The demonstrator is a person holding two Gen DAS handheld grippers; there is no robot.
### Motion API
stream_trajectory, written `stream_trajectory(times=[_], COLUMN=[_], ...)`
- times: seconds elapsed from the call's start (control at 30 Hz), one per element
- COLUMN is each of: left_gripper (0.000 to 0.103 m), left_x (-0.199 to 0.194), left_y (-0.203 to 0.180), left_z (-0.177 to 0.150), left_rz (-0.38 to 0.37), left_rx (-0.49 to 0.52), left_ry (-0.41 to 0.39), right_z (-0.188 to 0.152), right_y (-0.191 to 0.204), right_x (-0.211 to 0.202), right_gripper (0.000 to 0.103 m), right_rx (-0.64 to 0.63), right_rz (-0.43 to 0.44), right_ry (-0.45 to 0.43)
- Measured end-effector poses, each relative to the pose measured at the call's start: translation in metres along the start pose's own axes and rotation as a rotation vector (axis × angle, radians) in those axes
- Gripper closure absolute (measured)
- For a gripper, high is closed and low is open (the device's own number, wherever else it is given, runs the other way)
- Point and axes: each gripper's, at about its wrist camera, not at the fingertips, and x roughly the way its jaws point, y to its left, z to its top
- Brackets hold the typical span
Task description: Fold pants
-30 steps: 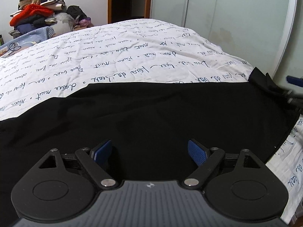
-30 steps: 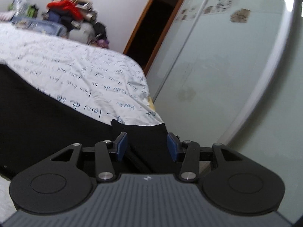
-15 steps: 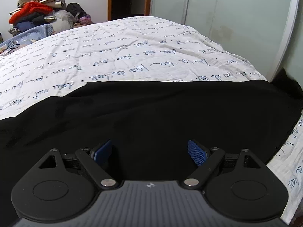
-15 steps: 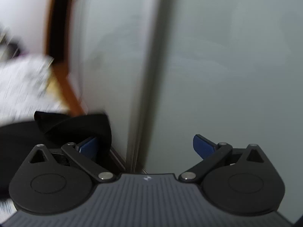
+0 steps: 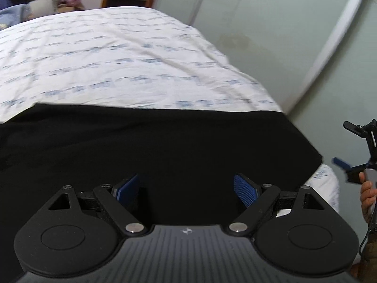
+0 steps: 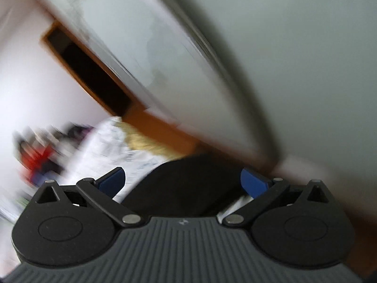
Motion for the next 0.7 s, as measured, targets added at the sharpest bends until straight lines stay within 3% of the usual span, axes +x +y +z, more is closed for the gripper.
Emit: stream_trajectory(times=[0.1,0.2,0.3,0.47,0.57,0.63,0.7], left_gripper=[0.016,0.016,0.016,0.016,0.016,0.016,0.016], left_x=[0.01,0.017,0.022,0.028,0.03,0.03,0.029], left_y=[-0.025,-0.047,-0.063,-0.071,-0.069,-0.068,-0.067], left_z=[0.004,0.004,0.005,0.004,0.004,0.004,0.005], left_rz=[-0.011,-0.024,-0.013,-0.007,0.0,0.004,0.004], left_rx=[0.064,0.132,0.189,0.208,0.198,0.195,0.195], left_ry=[0.002,0.007,0.008,0.019,0.03,0.031,0.028], right_z=[0.002,-0.006,-0.008,-0.007,0.0,0.004,0.007], right_y=[-0.032,-0.042,-0.047,-0.05,-0.048,-0.049,-0.05], right_x=[0.0,-0.002,0.008,0.03,0.041,0.051,0.06], right_gripper=[0.0,0.0,0.0,0.008,0.017,0.029,0.05], right_rx=[0.187,0.219,0.28,0.302,0.266,0.26,0.263], right_rz=[0.107,0.08,0.133,0.125,0.105,0.078,0.061], right_ry=[0.056,0.07,0.113,0.138,0.13,0.137,0.147])
